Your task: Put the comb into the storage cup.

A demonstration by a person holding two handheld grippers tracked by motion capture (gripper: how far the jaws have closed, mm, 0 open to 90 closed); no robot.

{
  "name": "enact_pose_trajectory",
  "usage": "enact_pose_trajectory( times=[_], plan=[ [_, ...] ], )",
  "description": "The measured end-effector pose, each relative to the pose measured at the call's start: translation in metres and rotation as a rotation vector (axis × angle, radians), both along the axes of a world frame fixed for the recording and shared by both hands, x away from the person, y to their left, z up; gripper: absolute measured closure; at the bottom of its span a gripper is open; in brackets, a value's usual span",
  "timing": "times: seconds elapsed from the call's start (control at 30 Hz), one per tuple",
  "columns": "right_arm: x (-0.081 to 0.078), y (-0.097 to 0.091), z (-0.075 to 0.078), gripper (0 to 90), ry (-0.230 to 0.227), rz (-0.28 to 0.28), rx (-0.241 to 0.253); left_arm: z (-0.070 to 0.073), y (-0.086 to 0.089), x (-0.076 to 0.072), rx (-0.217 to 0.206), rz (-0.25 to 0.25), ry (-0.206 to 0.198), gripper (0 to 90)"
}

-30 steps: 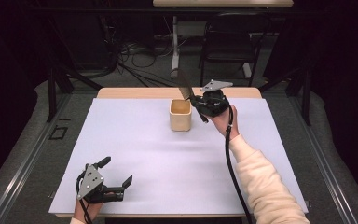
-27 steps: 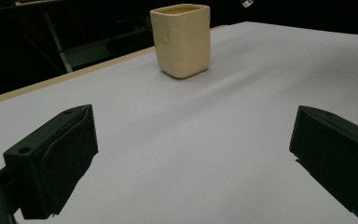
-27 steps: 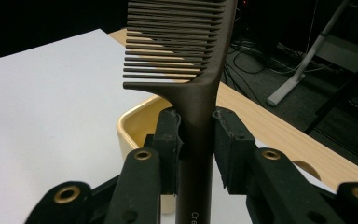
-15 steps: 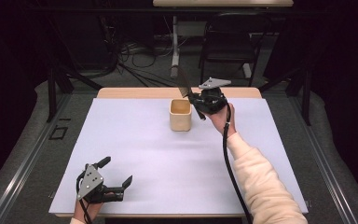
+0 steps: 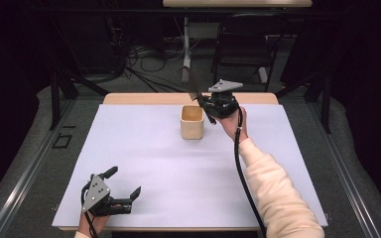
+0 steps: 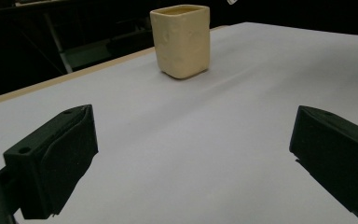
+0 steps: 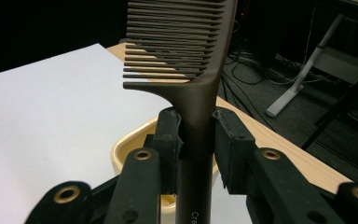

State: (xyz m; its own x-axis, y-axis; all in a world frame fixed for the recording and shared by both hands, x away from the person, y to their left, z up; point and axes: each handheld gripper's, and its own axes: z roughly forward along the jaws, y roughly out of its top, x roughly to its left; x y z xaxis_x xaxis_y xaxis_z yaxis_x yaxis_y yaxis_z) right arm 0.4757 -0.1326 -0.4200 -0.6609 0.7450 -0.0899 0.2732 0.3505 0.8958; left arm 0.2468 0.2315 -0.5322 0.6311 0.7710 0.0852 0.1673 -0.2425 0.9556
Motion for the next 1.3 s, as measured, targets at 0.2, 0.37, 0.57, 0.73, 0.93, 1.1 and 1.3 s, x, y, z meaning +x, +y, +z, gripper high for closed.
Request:
enact_pose_trajectory(
  times=[0.2, 0.37, 0.57, 0.73, 0.93, 1.1, 1.3],
  plan=[
    [0.001, 0.001, 0.004, 71.9, -0.017, -0.001, 0.013, 0.0, 0.0, 0.0, 0.001, 0.0, -0.002, 0.7],
    [0.002, 0.005, 0.004, 71.9, -0.022, 0.006, 0.015, 0.0, 0.0, 0.0, -0.002, 0.0, -0.003, 0.8],
    [0.003, 0.008, 0.005, 71.9, -0.033, 0.009, 0.023, 0.0, 0.0, 0.0, -0.005, 0.0, -0.002, 0.8],
    [0.004, 0.009, 0.006, 71.9, -0.032, 0.011, 0.035, 0.0, 0.0, 0.0, -0.006, 0.002, -0.002, 0.8],
    [0.004, 0.011, 0.008, 71.9, -0.047, 0.009, 0.038, 0.0, 0.0, 0.0, -0.006, 0.002, -0.003, 0.8],
    [0.006, 0.013, 0.009, 71.9, -0.053, 0.01, 0.046, 0.0, 0.0, 0.0, -0.006, 0.001, -0.002, 0.8],
    [0.007, 0.018, 0.011, 71.9, -0.064, 0.011, 0.041, 0.0, 0.0, 0.0, -0.006, 0.001, -0.003, 0.8]
  ],
)
